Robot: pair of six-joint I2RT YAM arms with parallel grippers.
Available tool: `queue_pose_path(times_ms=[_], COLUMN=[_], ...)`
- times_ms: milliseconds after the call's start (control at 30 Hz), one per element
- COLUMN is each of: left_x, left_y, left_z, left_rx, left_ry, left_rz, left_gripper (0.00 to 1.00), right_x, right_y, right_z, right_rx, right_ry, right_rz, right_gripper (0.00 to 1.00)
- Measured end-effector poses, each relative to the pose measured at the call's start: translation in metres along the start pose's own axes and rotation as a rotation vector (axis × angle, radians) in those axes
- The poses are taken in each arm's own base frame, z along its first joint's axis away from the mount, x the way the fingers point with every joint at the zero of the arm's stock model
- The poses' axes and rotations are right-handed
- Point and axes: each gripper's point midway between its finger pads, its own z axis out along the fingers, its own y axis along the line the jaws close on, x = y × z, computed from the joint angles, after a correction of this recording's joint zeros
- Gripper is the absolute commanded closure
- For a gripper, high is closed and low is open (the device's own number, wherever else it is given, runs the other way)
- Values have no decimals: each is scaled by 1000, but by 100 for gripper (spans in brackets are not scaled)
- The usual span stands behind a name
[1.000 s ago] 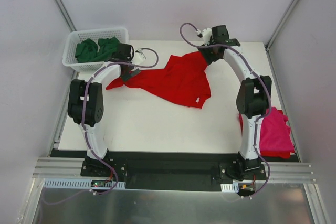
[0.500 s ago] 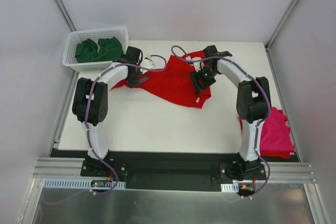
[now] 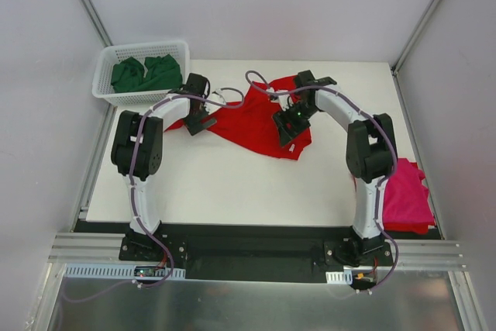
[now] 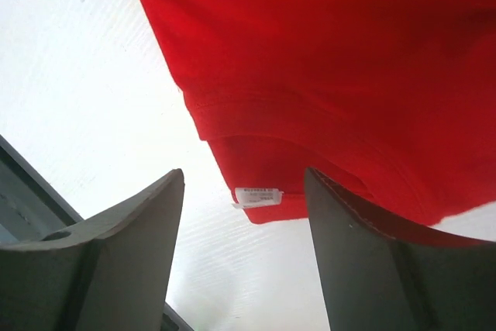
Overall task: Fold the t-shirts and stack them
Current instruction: Flatten out the tshirt
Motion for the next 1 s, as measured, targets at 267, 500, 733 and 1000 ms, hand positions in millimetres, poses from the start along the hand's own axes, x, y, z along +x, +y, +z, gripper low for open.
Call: queue_pose_path(times_ms=[267,500,733,1000], left_x=[-1,16,55,49], left_y=[4,-24,-115,-180], left_z=[7,-7,-49,-111], left_rx=[4,70,301,439], left_ry=[1,0,78,65], left_rz=[-7,-3,49,123], left_gripper=[15,16,20,22], right_x=[26,40,86,149], right_y=[0,1,11,38], right_z=[36,32,18,-2], right_rx=[-40,14,34,-4], right_ry=[148,222,341,480], right_rz=[20,-16,-6,35], right_gripper=[16,12,7,6])
